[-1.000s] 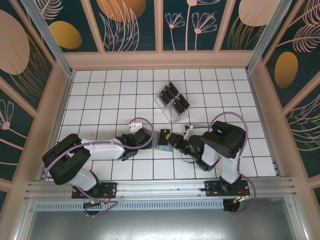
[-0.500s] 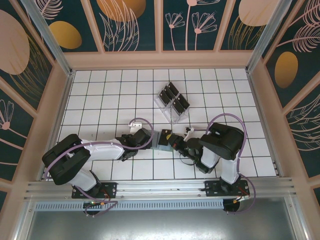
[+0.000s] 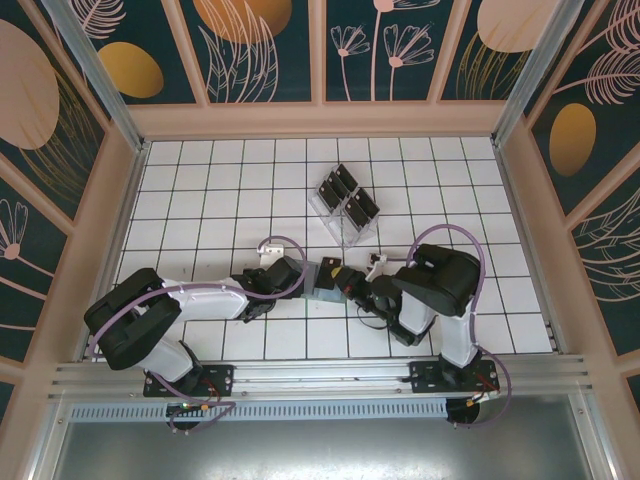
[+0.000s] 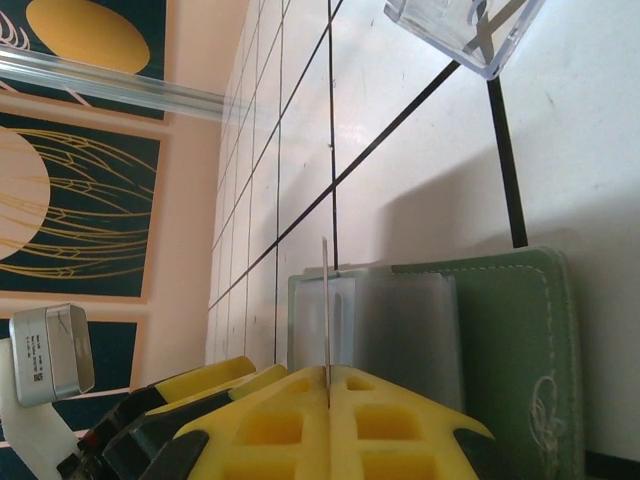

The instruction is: Put the credit cards into the card holder

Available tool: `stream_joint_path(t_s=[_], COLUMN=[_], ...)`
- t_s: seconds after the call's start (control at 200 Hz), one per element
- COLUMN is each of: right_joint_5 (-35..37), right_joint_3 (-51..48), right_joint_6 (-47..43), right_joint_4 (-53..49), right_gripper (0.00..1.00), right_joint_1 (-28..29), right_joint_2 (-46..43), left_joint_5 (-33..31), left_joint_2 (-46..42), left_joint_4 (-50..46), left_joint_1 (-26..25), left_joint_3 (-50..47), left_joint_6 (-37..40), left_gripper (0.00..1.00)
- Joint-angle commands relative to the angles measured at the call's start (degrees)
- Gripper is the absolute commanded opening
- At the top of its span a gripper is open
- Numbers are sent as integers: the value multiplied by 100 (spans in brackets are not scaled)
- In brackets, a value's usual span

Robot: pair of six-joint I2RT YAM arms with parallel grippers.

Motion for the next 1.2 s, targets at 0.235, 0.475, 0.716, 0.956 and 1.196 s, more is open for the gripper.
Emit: stream_joint_path(t_s=[0.235,0.475,0.716,0.956,1.196], right_joint_5=[-37,15,27,24,64], right_joint_3=[132,76,41,8,-43], right_joint_6=[66,118,152,146,85], right_joint_4=[174,104,55,-36,-210], right_gripper=[0,0,0,0,0], right_joint_1=[15,12,12,31,58], right_joint_2=[139,126,143,100,-42], left_joint_5=[173,180,180,174,181], left_joint_2=[9,3,-45,-69,-61], left_joint_4=[-293,-267,-276,-285,-258], left_joint_1=[-30,-26,-27,-21,-29], left_joint_3=[-199,-216,-216,-230,-244], left_joint_6=[42,44,55,55,42], left_gripper=[99,99,98,98,99])
